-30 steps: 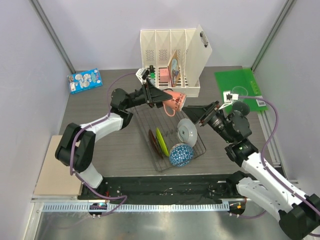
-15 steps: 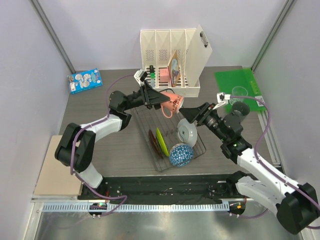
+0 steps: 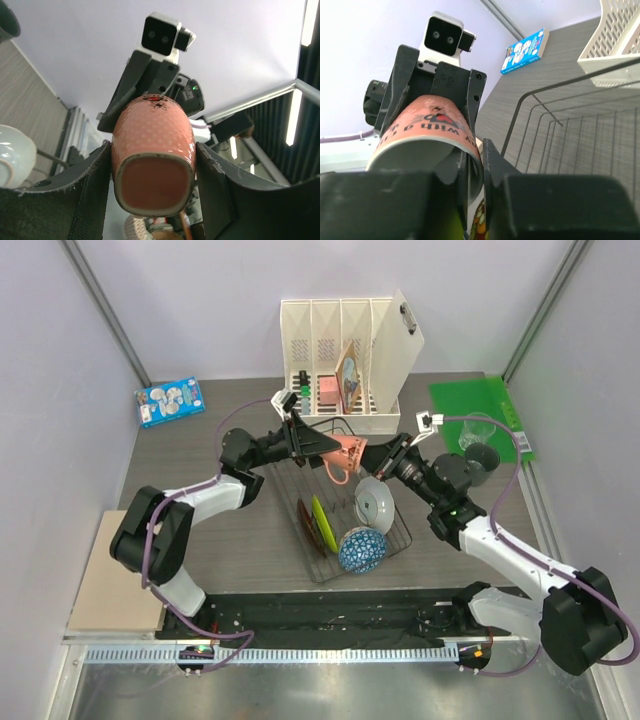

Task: Unload the mixed dishes from the dish rack
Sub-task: Place the cup at the center of the board.

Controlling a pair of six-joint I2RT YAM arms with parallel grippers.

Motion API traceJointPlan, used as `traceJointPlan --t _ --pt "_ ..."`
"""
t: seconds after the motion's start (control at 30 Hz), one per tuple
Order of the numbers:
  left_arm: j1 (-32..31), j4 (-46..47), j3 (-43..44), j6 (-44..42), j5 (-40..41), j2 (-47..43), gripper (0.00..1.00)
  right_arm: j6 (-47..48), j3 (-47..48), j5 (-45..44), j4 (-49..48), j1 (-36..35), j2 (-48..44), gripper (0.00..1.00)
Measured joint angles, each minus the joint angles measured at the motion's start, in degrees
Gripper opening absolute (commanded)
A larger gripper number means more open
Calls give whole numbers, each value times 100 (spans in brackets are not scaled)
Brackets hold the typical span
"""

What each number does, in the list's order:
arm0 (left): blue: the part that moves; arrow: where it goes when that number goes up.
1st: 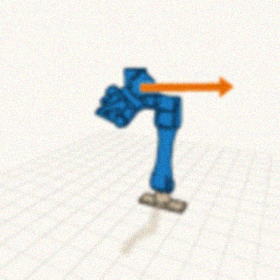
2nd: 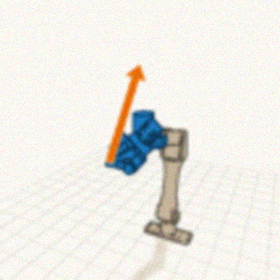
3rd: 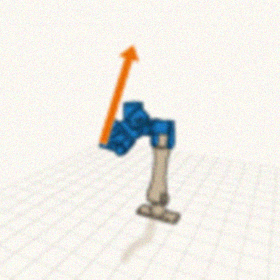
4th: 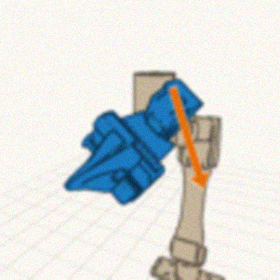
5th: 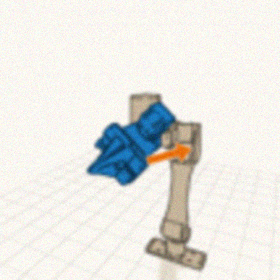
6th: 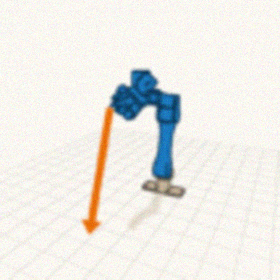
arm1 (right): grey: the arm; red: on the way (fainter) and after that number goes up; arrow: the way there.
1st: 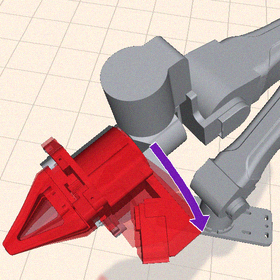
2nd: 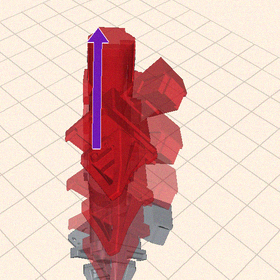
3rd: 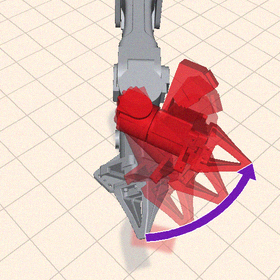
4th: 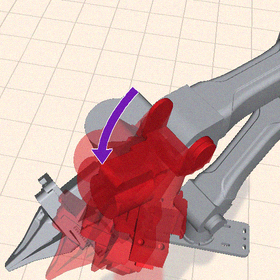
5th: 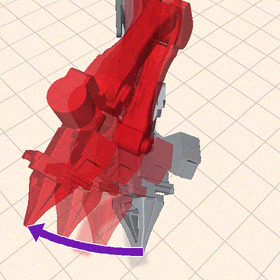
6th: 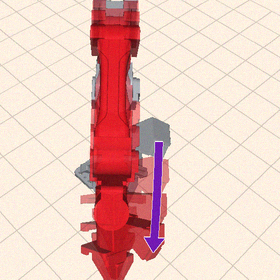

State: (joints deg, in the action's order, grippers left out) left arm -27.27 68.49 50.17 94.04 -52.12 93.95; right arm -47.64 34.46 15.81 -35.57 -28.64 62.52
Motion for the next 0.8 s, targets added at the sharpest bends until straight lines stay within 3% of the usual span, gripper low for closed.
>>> traceJointPlan --t 0.03,0.07,0.1,0.13,0.17,0.2,0.33,0.43,0.53,0.63,0.8 --pt "0 13 0 76 26 -2 10 33 0 22 -24 0 -13 4" --pt "9 2 2 149 74 -11 35 85 0 52 -13 0 -42 1" --pt "22 4 4 181 79 -11 47 114 0 48 28 -2 -81 1" --pt "22 4 7 186 72 -17 67 127 0 44 107 -2 -131 1" --pt "11 2 9 186 72 -17 76 151 0 35 197 -2 -199 1" --pt "0 -11 26 175 68 -17 100 184 0 13 317 -4 -299 1" --pt "-13 -348 282 -74 -37 -24 100 415 50 -457 1270 22 -907 1" --pt "-11 -1353 575 -732 -26 -138 100 743 424 -1215 2435 31 -1360 1" --pt "-26 -3445 938 -2006 348 -463 100 1058 1062 -2291 3654 83 -1609 1" --pt "-120 -5847 1423 -3517 1270 -892 100 1193 1513 -3174 4568 273 -1751 1" --pt "-275 -8194 1766 -5073 2859 -1722 100 1147 1744 -4079 6019 916 -1818 1"
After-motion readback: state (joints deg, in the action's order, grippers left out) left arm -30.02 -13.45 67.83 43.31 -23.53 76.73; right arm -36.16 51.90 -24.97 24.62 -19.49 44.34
